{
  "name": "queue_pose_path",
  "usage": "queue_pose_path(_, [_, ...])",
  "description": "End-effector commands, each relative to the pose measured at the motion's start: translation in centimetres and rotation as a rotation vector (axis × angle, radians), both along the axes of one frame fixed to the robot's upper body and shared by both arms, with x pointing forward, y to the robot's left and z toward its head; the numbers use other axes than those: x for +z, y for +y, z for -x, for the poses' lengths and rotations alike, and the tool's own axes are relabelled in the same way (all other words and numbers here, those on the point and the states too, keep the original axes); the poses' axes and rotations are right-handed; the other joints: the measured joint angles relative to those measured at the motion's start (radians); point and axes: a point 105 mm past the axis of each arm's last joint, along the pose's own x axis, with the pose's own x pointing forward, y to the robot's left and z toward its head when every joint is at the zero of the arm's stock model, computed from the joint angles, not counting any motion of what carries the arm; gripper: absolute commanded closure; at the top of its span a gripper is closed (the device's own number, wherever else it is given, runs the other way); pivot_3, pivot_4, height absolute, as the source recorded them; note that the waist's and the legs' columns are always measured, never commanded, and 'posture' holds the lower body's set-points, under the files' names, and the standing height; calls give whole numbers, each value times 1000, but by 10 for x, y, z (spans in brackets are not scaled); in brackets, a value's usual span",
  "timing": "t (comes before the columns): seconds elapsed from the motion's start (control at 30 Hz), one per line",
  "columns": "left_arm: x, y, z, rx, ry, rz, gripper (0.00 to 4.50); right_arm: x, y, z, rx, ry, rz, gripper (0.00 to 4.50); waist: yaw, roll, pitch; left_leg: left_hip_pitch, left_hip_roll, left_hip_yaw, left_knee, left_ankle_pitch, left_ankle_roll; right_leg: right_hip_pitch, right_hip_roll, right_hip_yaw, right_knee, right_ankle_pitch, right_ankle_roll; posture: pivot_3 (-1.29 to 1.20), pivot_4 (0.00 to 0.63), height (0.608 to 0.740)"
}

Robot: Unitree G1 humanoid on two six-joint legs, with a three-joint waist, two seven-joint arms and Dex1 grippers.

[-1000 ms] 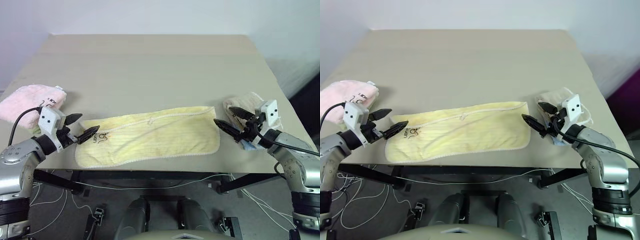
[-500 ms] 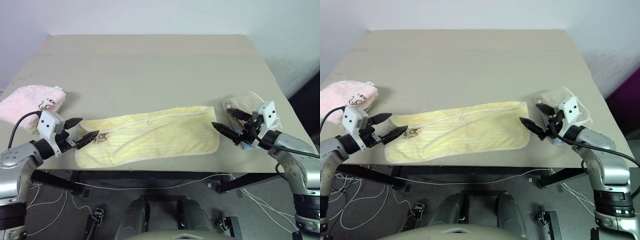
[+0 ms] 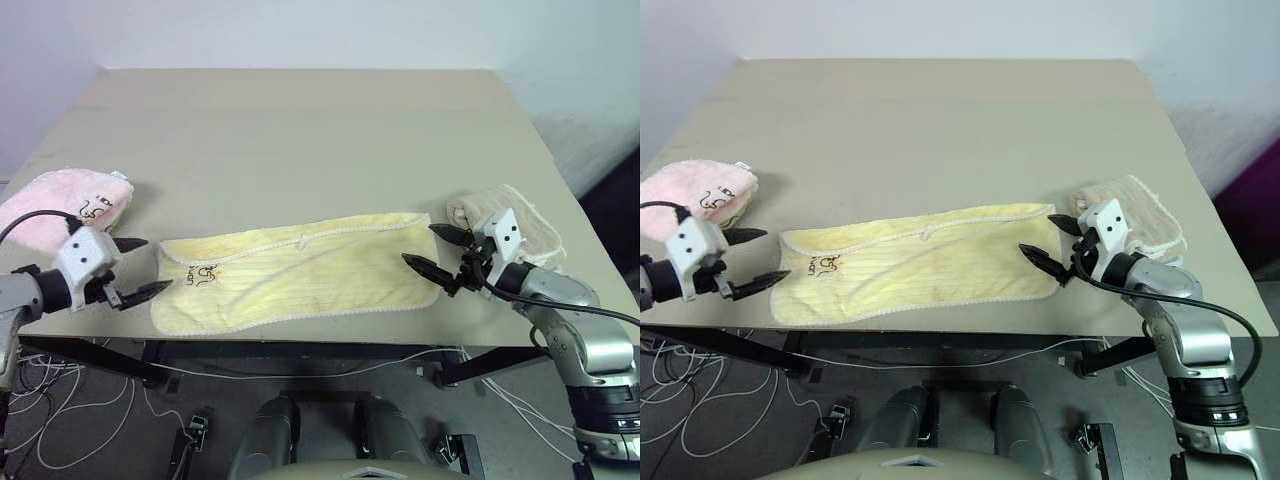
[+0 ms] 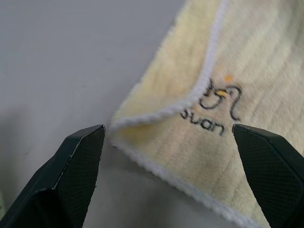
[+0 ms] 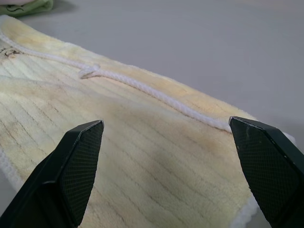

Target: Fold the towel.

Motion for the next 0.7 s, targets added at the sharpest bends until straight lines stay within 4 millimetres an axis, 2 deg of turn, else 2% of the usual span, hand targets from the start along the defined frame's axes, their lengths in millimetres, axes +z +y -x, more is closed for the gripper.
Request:
queue_pose_path(0.03, [5,-6,-9,-96,-32,-91,0,7,3,1,6,-48,-9,50,0,0,0,0,0,0,0,0,0,0,0,0,0,0,0,0,150,740])
queue_pose_path(0.2, [-2,-16,-29,-161,-51,-133,0,9,0,7,-11,-59,-19,50,0,0,0,0,0,0,0,0,0,0,1,0,0,0,0,0,150,740])
queue_pose_path(0.33, [-12,-20,-35,-239,-46,-227,0,12,-6,12,-38,-72,-18,50,-2,0,0,0,0,1,0,0,0,0,2,-1,1,0,0,0,150,740])
queue_pose_path(0.43, [-15,-19,-41,-257,-55,-273,624,14,-7,16,-50,-80,-24,0,-3,0,0,0,0,1,0,0,0,0,3,-1,1,0,1,0,150,740])
queue_pose_path(0.7, [-15,-25,-49,-285,-103,-278,3320,16,-6,20,-64,-93,-33,0,-2,0,0,0,-1,1,2,0,1,0,4,-2,2,0,1,0,150,740])
